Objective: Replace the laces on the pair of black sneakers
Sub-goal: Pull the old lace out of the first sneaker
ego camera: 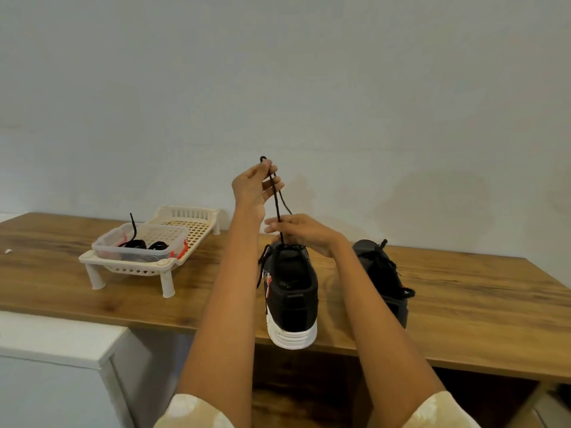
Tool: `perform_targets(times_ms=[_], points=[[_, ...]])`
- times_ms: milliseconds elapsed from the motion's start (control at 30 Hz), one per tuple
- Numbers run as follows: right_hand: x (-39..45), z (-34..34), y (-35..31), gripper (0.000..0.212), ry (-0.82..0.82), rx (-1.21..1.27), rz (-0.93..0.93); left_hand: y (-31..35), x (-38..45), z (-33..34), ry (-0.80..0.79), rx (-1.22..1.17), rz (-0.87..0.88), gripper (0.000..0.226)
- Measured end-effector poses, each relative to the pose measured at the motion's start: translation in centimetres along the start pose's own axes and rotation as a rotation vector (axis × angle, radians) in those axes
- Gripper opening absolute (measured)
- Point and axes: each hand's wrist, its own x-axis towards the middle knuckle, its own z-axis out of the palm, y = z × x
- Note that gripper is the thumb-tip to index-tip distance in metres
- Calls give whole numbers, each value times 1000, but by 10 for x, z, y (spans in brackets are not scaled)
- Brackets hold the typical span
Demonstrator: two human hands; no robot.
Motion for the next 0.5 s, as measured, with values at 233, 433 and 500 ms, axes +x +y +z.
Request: perform_targets(times_ms=[233, 433, 500], points=[[-11, -12, -17, 25, 549, 300, -200, -28, -9, -18, -79, 547, -70, 29], [-15, -37, -29, 15, 1034, 909, -311, -48, -11, -46, -453, 1193, -230, 27], [-20, -47, -33, 27, 1148, 1009, -407, -49, -11, -48, -503, 1244, -253, 28]])
